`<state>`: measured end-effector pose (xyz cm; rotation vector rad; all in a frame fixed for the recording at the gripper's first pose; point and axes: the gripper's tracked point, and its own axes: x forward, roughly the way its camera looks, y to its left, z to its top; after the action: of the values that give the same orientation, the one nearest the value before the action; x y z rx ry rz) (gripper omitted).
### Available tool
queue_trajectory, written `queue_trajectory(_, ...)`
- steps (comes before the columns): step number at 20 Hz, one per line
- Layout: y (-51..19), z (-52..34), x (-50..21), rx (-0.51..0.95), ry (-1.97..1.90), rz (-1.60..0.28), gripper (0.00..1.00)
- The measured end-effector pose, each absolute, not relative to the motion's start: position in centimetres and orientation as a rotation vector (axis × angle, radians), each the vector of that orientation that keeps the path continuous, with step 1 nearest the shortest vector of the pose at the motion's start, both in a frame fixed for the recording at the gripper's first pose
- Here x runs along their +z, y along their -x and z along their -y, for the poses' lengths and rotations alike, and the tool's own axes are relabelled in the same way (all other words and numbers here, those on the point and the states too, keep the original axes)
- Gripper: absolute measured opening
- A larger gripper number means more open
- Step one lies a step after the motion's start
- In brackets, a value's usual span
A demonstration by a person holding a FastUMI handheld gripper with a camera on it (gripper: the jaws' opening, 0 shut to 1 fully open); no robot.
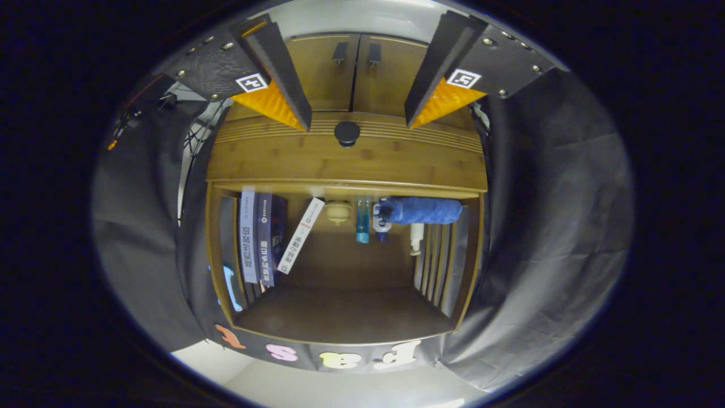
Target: Pull open the drawer, take out the items inside it, and place them on the countertop above the cabinet.
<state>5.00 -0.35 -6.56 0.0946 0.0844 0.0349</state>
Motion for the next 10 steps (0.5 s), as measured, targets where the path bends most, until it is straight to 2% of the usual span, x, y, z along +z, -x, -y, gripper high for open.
queue_trajectory(10,-8.1,2.0,-5.7,0.014,-0.178,-0.084,0.99)
